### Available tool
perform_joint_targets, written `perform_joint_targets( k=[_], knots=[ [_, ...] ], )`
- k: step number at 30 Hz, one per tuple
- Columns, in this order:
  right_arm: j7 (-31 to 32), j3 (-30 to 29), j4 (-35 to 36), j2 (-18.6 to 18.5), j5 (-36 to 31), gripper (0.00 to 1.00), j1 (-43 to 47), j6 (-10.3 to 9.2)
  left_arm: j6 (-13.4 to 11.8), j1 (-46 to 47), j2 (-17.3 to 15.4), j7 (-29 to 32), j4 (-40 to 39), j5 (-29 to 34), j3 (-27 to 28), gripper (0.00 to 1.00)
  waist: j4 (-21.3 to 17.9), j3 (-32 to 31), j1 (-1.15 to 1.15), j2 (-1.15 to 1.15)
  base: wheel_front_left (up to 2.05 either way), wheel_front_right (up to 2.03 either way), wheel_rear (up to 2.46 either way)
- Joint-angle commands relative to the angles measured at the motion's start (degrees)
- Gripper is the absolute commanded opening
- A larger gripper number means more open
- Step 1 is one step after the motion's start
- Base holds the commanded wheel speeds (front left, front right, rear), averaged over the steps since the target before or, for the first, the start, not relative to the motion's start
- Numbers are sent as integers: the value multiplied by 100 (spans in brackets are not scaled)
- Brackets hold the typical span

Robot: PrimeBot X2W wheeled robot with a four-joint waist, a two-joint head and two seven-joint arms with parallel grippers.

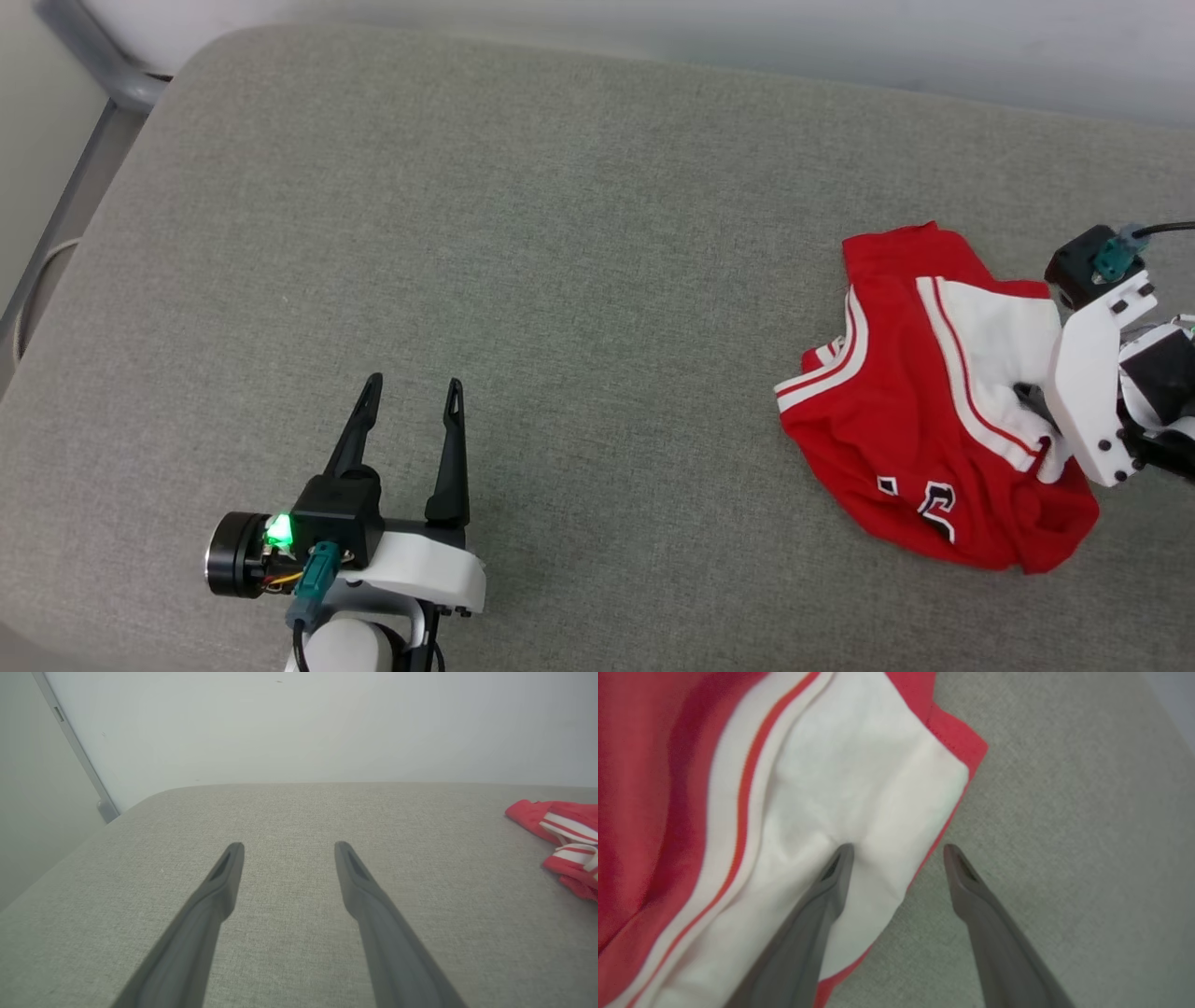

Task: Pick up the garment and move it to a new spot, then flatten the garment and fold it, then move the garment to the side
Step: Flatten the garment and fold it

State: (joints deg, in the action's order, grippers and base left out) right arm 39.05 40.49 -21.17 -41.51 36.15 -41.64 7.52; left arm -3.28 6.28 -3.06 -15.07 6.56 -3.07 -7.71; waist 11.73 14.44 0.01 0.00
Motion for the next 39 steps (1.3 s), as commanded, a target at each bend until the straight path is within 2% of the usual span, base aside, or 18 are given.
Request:
perform_joint_targets(
  k=[1,6,11,12,13,20,26,31,36,39],
  knots=[
    [91,158,-159,4,81,100,-93,-6,-33,91,11,-15,-17,-21,-39,100,141,185,-1,0,0,0,0],
    [319,988,-644,21,142,100,3,-3,-101,157,18,-15,-3,-91,-70,100,224,313,-1,0,0,0,0],
    [-130,1375,-844,166,316,100,-134,3,-171,144,22,-15,12,-153,-59,100,166,320,-1,0,0,0,0],
    [-338,1406,-832,166,276,14,-244,3,-166,139,21,-15,25,-155,-55,100,140,304,-1,0,0,0,0],
    [-937,1459,-814,166,247,0,-509,-5,-175,123,20,-15,51,-139,-22,100,38,216,-1,0,0,0,0],
    [-2160,1379,-460,258,255,0,-868,-6,-139,-10,20,-15,67,-61,81,100,-255,-89,-1,0,0,0,0],
    [-2841,932,14,251,294,0,-951,-7,-70,-129,19,-15,69,13,199,100,-516,-265,-1,0,0,0,0],
    [-3170,149,214,81,284,0,-598,-7,7,-210,18,-15,51,44,263,100,-679,-335,-1,0,0,0,0],
    [-3392,-1009,52,-105,179,0,154,-7,26,-285,19,-15,21,60,322,100,-804,-382,-1,0,0,0,0],
    [-3460,-1729,-169,-30,124,0,793,-6,29,-382,19,-15,4,58,350,100,-883,-408,-1,0,0,0,0]
  ],
)
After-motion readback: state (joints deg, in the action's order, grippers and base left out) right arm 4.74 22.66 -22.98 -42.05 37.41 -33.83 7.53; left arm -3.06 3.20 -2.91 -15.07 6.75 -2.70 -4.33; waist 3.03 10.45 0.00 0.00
